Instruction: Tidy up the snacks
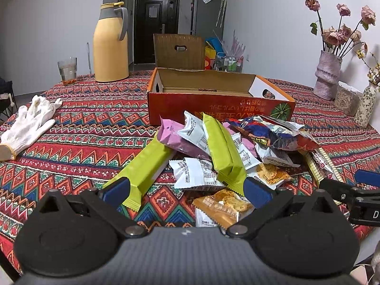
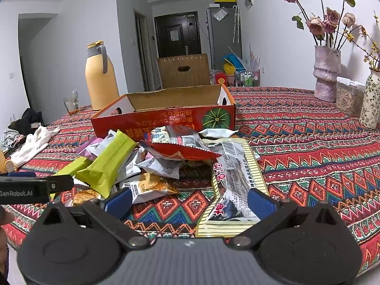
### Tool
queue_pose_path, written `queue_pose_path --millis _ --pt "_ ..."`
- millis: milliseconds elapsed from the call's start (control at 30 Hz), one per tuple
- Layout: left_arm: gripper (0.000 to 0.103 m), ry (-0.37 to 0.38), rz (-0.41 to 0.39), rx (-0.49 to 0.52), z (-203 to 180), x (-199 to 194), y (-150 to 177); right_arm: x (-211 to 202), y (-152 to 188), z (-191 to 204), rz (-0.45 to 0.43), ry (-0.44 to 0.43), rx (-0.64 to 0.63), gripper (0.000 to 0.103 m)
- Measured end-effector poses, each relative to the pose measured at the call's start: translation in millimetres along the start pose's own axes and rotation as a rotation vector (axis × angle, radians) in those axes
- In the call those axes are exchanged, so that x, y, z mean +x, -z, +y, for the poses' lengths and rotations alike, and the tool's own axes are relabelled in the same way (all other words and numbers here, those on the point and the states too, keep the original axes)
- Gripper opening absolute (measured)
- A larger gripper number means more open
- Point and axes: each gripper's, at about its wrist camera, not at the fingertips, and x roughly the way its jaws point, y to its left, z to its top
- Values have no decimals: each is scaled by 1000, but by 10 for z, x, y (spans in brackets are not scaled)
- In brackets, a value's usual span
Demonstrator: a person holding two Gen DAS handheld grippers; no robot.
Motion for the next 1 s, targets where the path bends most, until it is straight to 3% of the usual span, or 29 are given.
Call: queue_pose_path --millis 1000 --pt "103 3 9 -4 10 10 25 -3 9 -2 3 -1 1 103"
